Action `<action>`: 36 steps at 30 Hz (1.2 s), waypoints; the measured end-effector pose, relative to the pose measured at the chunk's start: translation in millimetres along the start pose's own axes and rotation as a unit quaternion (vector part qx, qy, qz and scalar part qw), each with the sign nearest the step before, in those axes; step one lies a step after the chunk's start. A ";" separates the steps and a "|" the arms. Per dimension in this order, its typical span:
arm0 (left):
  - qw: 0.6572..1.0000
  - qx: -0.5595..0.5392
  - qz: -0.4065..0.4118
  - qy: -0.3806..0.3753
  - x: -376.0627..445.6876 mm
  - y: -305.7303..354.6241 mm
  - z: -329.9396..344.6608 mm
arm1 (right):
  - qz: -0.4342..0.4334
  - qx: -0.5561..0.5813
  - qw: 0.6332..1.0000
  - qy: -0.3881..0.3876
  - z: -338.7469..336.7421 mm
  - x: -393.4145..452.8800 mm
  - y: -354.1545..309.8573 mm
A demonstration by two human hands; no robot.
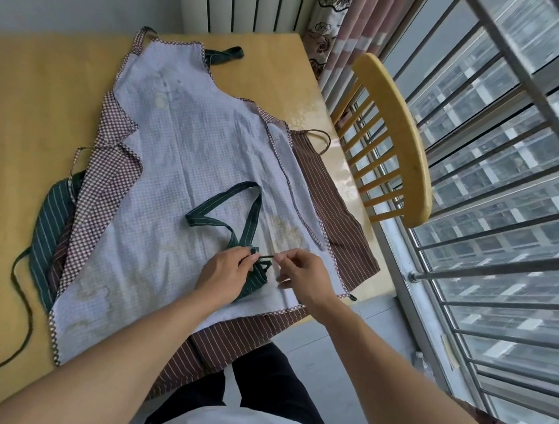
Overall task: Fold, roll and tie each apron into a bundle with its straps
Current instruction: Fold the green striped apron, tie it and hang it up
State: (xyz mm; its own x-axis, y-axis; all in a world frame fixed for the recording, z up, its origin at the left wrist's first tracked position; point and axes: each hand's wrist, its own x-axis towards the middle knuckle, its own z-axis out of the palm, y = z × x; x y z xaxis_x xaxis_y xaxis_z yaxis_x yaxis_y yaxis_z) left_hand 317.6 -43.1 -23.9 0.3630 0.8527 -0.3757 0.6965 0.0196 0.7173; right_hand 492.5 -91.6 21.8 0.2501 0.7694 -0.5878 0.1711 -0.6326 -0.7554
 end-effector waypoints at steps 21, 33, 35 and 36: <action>0.995 -0.074 -0.060 -0.029 27.5 11.2 -28.1 | 0.006 -0.171 0.979 0.111 45.2 -2.2 -1.1; 0.980 -0.162 -0.114 -0.030 32.8 10.7 -27.3 | -0.008 -0.150 0.986 0.073 34.0 10.5 -12.0; 0.982 -0.151 -0.113 -0.019 30.4 10.4 -27.0 | 0.016 -0.091 0.991 0.099 37.4 10.5 -11.4; 0.984 -0.141 -0.110 -0.015 28.6 10.3 -25.8 | 0.031 -0.065 0.992 0.104 35.3 11.1 -10.9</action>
State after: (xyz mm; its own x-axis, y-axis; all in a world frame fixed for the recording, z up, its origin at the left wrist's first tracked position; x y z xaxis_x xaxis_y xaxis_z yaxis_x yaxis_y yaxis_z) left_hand 319.2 -5.0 -12.1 0.2445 0.7955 -0.5544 0.5623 0.3495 0.7494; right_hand 459.7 -73.1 13.3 0.4538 0.7017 -0.5492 0.2676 -0.6952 -0.6672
